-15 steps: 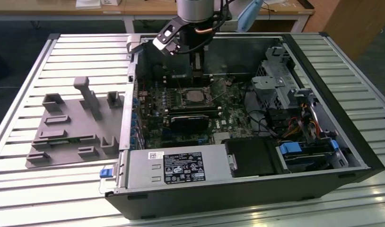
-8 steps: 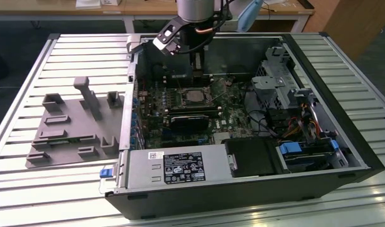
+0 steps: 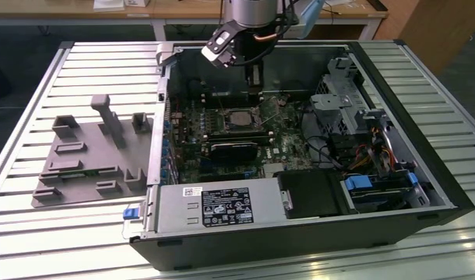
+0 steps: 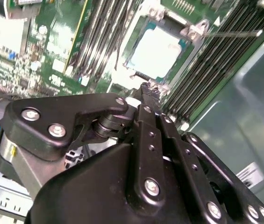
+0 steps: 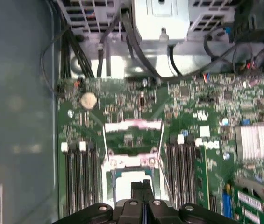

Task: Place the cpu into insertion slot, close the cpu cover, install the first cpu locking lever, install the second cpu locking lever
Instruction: 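Close the cpu cover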

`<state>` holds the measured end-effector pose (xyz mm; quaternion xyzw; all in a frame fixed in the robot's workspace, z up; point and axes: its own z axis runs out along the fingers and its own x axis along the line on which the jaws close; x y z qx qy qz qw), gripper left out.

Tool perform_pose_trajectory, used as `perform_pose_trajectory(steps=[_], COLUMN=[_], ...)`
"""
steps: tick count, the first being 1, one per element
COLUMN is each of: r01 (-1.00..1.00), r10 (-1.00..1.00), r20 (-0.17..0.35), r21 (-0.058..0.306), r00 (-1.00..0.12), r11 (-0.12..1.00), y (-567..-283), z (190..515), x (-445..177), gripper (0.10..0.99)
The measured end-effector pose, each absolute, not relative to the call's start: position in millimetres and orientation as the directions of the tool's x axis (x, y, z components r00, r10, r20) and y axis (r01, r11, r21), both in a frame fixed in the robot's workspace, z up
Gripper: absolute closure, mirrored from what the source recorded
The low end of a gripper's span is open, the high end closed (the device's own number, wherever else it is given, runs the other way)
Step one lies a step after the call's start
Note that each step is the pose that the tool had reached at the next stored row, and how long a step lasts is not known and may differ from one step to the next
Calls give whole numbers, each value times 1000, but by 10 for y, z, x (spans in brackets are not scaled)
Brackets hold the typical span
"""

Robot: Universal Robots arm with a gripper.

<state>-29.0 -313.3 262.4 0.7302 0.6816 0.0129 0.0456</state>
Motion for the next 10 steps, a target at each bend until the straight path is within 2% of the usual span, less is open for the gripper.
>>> perform_pose_trajectory(steps=[10], r01=[994], r10=[997], r20=[-44], r21=[81], r00=[70], r11=[-67], y=[-3133], z=[2625], x=[85], gripper=[984])
